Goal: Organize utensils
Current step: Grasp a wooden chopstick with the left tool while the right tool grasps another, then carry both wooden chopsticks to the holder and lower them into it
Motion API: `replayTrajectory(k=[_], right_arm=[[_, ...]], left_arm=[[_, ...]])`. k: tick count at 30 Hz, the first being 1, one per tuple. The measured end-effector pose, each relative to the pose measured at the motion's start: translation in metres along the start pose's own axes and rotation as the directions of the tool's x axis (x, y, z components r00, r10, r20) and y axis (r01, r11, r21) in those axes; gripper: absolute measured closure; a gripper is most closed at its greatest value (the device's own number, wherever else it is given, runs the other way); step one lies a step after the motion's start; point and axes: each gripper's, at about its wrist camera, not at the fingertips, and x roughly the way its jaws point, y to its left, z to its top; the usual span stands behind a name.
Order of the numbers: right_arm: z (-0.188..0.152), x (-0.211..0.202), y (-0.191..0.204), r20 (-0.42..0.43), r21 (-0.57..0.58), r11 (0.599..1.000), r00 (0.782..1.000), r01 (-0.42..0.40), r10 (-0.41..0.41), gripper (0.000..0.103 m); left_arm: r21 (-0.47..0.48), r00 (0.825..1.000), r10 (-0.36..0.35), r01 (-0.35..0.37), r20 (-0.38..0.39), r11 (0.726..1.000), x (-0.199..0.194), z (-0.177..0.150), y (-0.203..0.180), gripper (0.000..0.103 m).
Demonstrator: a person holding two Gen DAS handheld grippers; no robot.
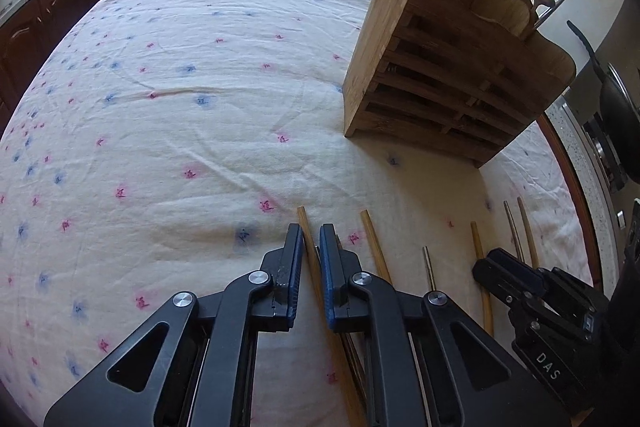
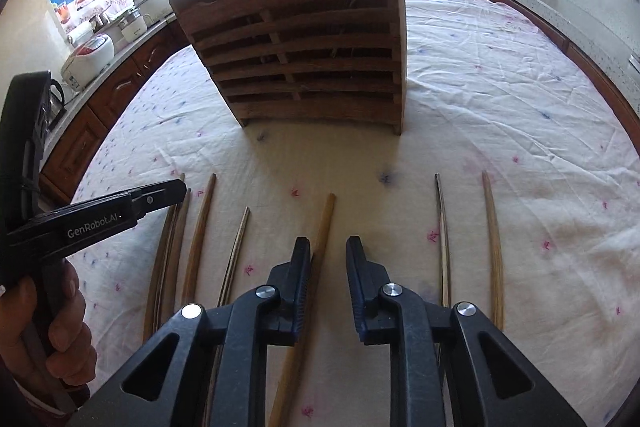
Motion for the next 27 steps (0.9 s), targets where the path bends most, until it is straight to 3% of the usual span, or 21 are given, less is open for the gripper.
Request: replayTrajectory(k=[3, 5, 14, 20, 27], right_arm=[[0.002, 0.003, 0.009, 0.006, -0.039, 0.999, 1.0, 0.025, -0.025, 0.084], [0.003, 0.005, 0.014, 0.007, -0.065, 0.997, 0.999, 0.038, -0.038, 0.095], [0.001, -0.031, 0.001, 0.067, 0.007, 0.997, 0.995, -0.078, 0.077, 0.098], [0.002, -0.082, 0.001, 0.166, 0.003, 0.994, 0.981, -0.105, 0.103, 0.098], [0.002, -0.146, 0.001, 0.298, -0.019, 0.992, 0.947, -0.124, 0.124, 0.098]], left_arm=[[0.012, 1.0, -0.01, 0.01, 0.009, 1.0, 0.001, 0.0, 0.0, 0.097], [0.016, 1.0, -0.023, 0.023, 0.009, 1.0, -0.001, -0.001, 0.002, 0.097], [0.036, 0.992, -0.098, 0.095, 0.086, 0.995, -0.057, -0.012, 0.007, 0.098], [0.071, 0.972, -0.152, 0.142, 0.178, 0.987, -0.119, -0.022, 0.004, 0.099], [0.097, 0.938, -0.2, 0.18, 0.284, 0.979, -0.185, -0.033, 0.005, 0.099]])
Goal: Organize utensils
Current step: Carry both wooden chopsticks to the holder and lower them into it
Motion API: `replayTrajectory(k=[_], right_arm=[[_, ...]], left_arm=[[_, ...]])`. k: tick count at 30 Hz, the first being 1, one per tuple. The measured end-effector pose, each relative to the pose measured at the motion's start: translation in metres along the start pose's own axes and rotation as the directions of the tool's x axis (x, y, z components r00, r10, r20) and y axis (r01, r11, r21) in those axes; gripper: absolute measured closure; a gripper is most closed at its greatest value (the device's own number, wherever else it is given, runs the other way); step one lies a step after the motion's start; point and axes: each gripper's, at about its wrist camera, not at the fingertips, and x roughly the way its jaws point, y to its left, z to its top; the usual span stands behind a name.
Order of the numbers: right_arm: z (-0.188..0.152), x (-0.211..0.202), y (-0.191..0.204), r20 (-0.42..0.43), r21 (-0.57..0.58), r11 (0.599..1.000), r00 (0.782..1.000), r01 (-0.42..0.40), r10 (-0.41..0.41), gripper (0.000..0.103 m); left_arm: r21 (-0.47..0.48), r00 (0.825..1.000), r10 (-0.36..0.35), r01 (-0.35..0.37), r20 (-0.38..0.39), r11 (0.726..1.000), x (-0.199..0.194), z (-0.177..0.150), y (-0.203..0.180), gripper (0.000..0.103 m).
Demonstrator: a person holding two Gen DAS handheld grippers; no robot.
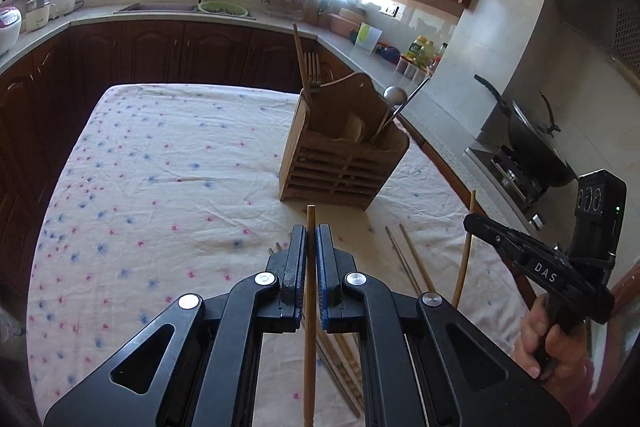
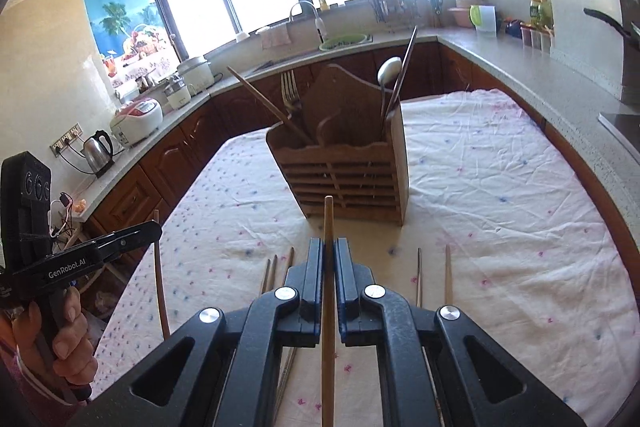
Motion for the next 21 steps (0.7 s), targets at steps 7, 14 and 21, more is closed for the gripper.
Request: replayTrajectory(k=[7, 14, 21], right_arm=[[0.019, -0.044, 0.007, 0.113, -0.015, 1.0, 0.993, -0.017, 0.019, 0.098], [0.037, -0.058, 0.006, 0.164, -0.021, 1.0, 0.986, -0.021, 0.024, 0.098], [0.06, -0.061, 0.003, 0.213, -0.029, 1.0, 0.977, -0.01, 0.016, 0.098]], left_arm=[[0.018, 0.995, -0.038, 0.037, 0.09, 0.999, -0.045, 0.008, -0.009, 0.099], [0.037, 0.987, -0.063, 0.058, 0.149, 0.998, -0.06, 0.022, -0.016, 0.099], [0.05, 0.975, -0.078, 0.069, 0.208, 0.996, -0.061, 0.054, -0.023, 0.099]])
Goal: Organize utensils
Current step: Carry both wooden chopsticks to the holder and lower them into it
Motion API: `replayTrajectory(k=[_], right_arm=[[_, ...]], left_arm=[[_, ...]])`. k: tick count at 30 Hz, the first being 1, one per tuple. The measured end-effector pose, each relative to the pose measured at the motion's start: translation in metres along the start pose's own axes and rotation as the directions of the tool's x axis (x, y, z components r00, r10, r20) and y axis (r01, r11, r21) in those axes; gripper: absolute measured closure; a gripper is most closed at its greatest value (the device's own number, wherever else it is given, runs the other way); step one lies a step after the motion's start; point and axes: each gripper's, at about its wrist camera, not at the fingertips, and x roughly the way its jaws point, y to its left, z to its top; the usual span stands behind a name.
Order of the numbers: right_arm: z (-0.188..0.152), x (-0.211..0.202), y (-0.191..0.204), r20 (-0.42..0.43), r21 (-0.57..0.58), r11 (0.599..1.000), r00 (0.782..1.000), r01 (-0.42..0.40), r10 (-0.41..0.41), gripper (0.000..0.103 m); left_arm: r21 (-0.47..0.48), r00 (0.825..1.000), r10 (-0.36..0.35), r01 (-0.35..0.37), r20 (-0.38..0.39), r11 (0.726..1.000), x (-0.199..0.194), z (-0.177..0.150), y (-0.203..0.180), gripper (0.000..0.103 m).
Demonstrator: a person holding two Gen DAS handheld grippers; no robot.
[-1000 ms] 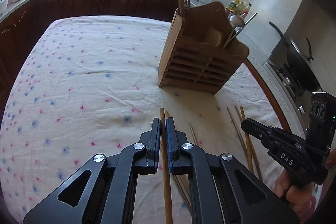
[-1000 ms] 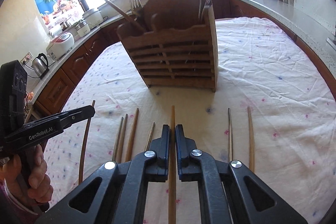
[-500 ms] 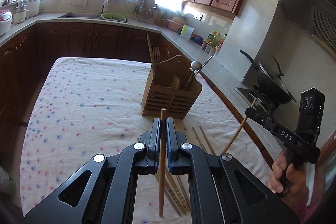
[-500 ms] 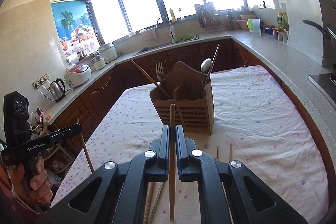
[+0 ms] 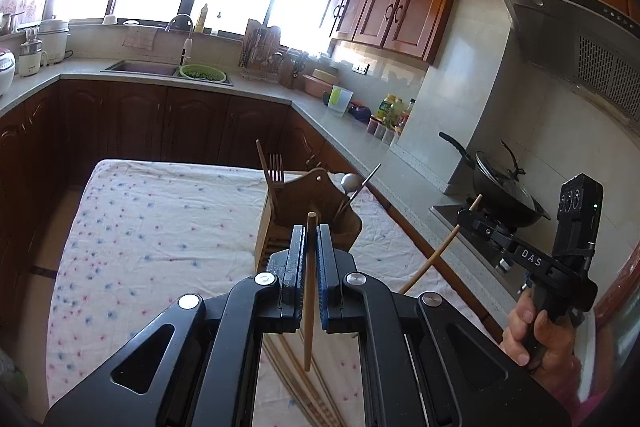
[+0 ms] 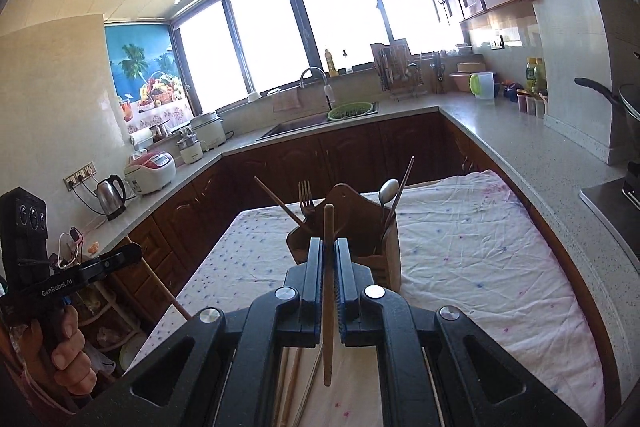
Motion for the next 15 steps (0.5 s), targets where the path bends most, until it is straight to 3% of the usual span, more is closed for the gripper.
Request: replayTrajectory(k=[15], right_arm=[[0.082, 0.019, -0.021, 0.161, 0.039, 0.999, 0.986, 0.03, -0.036, 0.098]], left_arm=[[0.035, 0.983, 0.003, -0.01, 0.185, 0.999, 0.035, 0.094, -0.015, 0.099]])
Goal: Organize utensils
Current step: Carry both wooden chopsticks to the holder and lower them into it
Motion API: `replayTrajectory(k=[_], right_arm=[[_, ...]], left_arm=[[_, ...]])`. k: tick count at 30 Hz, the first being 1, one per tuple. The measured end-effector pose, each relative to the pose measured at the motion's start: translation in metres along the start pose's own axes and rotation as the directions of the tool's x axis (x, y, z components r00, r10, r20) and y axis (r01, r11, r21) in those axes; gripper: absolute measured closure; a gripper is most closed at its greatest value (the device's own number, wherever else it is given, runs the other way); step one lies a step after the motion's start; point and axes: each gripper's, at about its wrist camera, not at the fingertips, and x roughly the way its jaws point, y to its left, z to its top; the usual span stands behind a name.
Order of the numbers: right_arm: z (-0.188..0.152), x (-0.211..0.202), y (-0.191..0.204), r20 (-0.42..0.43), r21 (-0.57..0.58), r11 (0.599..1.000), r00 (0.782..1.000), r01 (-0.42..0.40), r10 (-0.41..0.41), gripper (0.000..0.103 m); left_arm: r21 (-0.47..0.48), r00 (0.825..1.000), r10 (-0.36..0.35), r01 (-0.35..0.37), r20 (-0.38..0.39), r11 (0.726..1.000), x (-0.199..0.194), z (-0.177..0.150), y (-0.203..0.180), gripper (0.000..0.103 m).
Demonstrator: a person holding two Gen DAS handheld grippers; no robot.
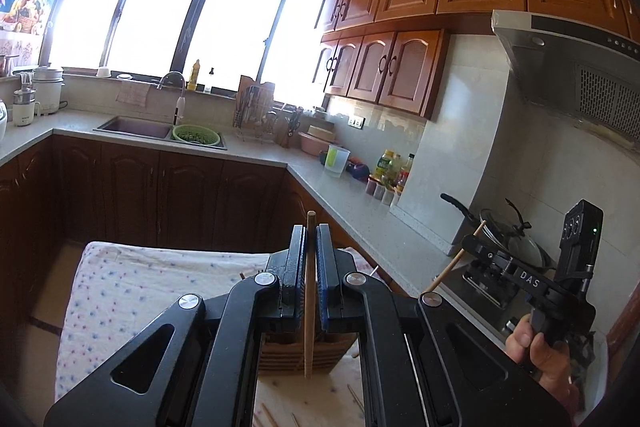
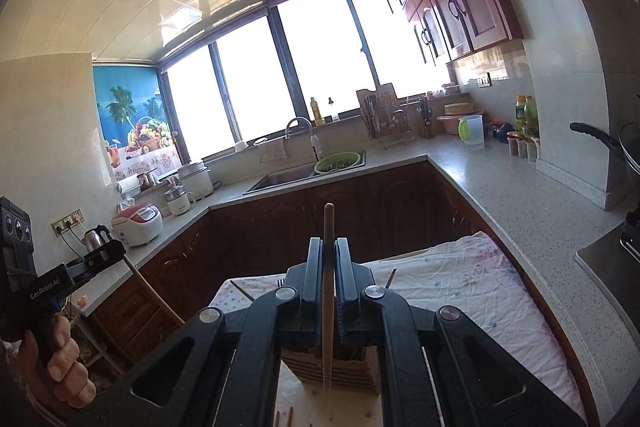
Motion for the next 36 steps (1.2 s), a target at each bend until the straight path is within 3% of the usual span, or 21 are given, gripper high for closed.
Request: replayTrajectory(k=[4, 8, 19, 23, 36], right_arm=[[0.015, 0.014, -0.009, 0.028, 0.027, 0.999, 0.999, 0.018, -0.018, 0.098], [0.013, 0.04, -0.014, 0.004, 0.04, 0.999, 1.0, 0.028, -0.028, 0.098], [-0.061, 0.107, -0.037, -0.128, 0.06, 0.995, 0.989, 0.079, -0.07, 0.098], [-0.074, 0.117, -0.046, -0.146, 0.066, 0.993, 0.985, 0.099, -0.089, 0.097], [-0.07, 0.119, -0.051, -0.166, 0.078, 0.991, 0.981, 0.11, -0.096, 0.097]], left_arm=[[-0.016, 0.999, 0.031, -0.031, 0.034, 0.999, 0.021, 0.011, 0.005, 0.099], [-0.038, 0.997, 0.065, -0.064, 0.032, 0.997, 0.051, 0.003, 0.013, 0.099], [-0.099, 0.985, 0.137, -0.148, -0.105, 0.984, 0.118, -0.074, 0.047, 0.099], [-0.105, 0.983, 0.133, -0.146, -0.124, 0.984, 0.126, -0.09, 0.053, 0.098], [-0.072, 0.98, 0.152, -0.162, -0.131, 0.984, 0.129, -0.087, 0.047, 0.098]])
